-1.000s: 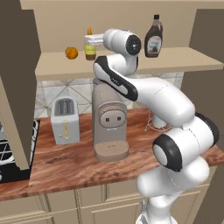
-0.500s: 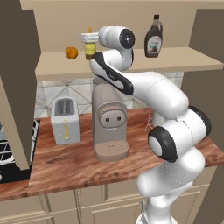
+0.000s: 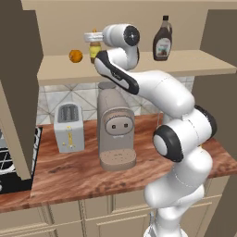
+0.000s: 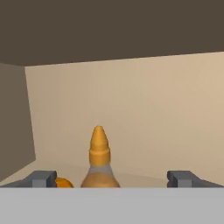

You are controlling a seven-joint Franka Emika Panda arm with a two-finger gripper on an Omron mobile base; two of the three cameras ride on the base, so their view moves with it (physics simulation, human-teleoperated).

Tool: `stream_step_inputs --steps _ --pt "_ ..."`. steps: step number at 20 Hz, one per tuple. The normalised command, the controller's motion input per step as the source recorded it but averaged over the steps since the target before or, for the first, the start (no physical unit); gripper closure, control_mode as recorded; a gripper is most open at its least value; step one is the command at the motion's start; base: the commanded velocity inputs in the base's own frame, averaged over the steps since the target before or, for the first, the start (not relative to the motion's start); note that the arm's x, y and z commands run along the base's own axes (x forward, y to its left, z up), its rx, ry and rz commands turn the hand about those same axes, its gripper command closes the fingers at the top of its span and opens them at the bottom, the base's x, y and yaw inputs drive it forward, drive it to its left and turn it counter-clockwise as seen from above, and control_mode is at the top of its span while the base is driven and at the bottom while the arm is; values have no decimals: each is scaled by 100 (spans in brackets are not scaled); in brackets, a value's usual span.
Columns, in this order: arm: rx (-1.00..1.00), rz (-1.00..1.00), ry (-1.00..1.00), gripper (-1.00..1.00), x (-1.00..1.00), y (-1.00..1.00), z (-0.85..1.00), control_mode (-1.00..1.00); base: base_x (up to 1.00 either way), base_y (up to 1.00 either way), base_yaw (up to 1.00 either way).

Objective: Pick the syrup bottle and honey bottle from the cabinet and place them next to the mug.

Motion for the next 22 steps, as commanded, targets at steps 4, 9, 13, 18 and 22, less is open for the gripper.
stream_step_inputs --steps 4,9,13,18,22 --pt "0 0 0 -100 10 6 0 -100 0 0 0" --pt "0 1 0 -100 4 20 -11 -100 0 0 0" --pt "0 2 0 -100 23 18 -32 -100 0 0 0" --pt "0 0 0 -100 23 1 -3 -100 0 0 0" --pt "0 0 0 -100 6 0 0 -100 0 0 0"
